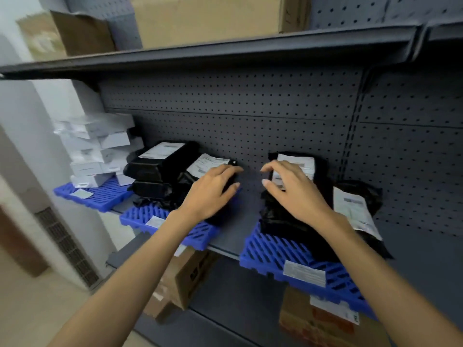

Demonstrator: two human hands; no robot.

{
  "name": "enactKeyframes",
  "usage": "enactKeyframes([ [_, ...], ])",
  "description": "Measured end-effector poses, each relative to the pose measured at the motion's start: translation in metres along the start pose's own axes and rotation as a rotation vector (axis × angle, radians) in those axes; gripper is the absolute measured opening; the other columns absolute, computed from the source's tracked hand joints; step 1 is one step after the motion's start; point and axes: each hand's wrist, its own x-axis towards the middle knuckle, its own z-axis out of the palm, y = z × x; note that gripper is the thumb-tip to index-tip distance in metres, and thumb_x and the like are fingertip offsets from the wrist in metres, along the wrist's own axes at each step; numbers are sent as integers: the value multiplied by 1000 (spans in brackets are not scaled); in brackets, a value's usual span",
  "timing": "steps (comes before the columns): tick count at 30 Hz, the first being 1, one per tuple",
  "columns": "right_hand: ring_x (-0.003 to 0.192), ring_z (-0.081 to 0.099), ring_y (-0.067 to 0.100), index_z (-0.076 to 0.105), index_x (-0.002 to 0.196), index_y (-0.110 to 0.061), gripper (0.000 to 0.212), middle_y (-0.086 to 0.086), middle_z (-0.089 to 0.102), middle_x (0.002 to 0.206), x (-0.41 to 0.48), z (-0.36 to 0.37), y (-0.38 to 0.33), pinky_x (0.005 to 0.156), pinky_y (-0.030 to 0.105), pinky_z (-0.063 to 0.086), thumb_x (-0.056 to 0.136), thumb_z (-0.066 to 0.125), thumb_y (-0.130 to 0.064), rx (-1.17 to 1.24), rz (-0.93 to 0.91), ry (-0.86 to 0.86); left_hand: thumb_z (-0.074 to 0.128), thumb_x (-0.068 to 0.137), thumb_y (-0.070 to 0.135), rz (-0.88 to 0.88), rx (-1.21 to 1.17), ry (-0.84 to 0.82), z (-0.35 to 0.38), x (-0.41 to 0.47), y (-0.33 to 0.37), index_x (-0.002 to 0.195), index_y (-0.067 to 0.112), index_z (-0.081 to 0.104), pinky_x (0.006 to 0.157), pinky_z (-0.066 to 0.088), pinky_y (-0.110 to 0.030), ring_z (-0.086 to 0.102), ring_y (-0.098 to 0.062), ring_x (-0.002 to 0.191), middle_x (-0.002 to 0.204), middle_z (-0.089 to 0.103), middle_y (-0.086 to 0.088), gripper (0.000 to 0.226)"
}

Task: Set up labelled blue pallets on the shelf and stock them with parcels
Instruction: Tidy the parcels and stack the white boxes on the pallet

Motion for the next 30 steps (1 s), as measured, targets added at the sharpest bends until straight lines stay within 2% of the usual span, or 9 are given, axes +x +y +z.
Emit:
enactKeyframes([
  [6,121,46,19,51,122,-29,26,-7,52,129,50,76,-77,90,38,45,99,49,-39,-86,-6,-123,47,100,37,-69,49,-2,-53,-40,-98,140,26,45,94,49,-43,45,-19,129,138,48,6,41],
  [14,124,46,21,50,125,-29,30,-7,52,131,103,142,-143,86,38,47,98,48,-41,-178,32,-166,46,100,36,-34,44,-13,-78,-58,-204,140,26,44,94,48,-43,46,-21,126,135,51,4,41],
  [24,121,47,22,48,130,-27,35,-4,53,131,157,171,-134,89,39,47,98,49,-40,-358,88,-203,46,100,36,11,59,-59,-58,-10,-269,143,23,42,98,46,-42,43,-22,129,140,48,3,44],
  [30,119,49,22,47,130,-27,34,-4,54,129,189,186,-127,87,39,48,98,48,-39,-407,78,-203,46,97,52,53,75,-78,-53,13,-293,143,26,41,102,44,-41,42,-20,131,143,46,5,54],
])
